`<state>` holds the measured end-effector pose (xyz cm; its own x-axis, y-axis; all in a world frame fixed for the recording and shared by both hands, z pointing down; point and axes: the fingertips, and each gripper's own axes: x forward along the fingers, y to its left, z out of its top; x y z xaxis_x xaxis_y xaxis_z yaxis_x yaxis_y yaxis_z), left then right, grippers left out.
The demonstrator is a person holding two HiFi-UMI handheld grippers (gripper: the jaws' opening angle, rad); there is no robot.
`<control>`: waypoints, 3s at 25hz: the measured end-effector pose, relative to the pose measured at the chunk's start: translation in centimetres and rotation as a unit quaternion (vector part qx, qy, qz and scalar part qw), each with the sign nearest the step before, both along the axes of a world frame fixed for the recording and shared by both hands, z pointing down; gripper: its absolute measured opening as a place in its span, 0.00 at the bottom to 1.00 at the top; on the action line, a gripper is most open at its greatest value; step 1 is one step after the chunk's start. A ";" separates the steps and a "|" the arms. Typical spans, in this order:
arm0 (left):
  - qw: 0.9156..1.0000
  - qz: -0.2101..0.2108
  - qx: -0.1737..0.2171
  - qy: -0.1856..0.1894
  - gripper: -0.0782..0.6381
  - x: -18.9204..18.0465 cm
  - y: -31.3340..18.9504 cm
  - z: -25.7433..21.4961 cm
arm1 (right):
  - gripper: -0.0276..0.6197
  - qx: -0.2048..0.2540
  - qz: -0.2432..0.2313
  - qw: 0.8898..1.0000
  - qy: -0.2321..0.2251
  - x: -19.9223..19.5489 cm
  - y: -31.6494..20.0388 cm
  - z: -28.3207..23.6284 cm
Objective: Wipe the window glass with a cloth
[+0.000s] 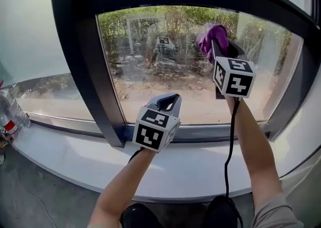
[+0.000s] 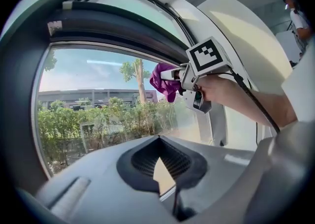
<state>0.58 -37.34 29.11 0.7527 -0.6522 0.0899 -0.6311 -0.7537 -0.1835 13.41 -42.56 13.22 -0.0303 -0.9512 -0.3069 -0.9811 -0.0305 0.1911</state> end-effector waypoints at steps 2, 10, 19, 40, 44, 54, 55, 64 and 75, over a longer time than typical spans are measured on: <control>1.000 -0.018 -0.003 -0.001 0.11 -2.0 -0.4 0.0 | 0.21 -0.007 -0.022 1.000 0.004 -3.0 -0.7 0.4; 0.998 -0.070 -0.006 0.002 0.11 -8.6 -1.4 -0.5 | 0.21 -0.029 -0.076 0.996 0.026 -13.5 -3.6 1.5; 0.993 -0.118 -0.015 0.006 0.11 -15.4 -1.5 0.4 | 0.21 -0.047 -0.117 0.989 0.070 -23.6 -6.0 1.9; 0.992 -0.127 -0.012 0.025 0.11 -20.1 -1.1 -0.3 | 0.21 -0.073 -0.160 0.979 0.099 -33.6 -8.6 -1.5; 0.992 -0.119 -0.016 0.028 0.11 -19.4 -0.8 0.0 | 0.21 -0.060 -0.158 0.981 0.099 -33.2 -8.4 -3.2; 0.994 -0.105 -0.024 0.026 0.11 -17.2 -0.7 0.7 | 0.21 -0.042 -0.164 0.983 0.067 -31.2 -7.4 -6.3; 0.994 -0.101 -0.025 0.025 0.11 -16.7 -0.7 0.7 | 0.21 -0.038 -0.161 0.984 0.070 -30.7 -7.3 -6.2; 0.997 -0.076 -0.024 0.012 0.11 -11.7 -0.8 0.7 | 0.21 -0.010 -0.139 0.989 0.051 -22.7 -5.3 -6.3; 0.999 -0.029 -0.019 -0.012 0.11 -3.1 -0.1 0.2 | 0.21 0.005 -0.100 0.995 0.014 -10.1 -2.2 -6.6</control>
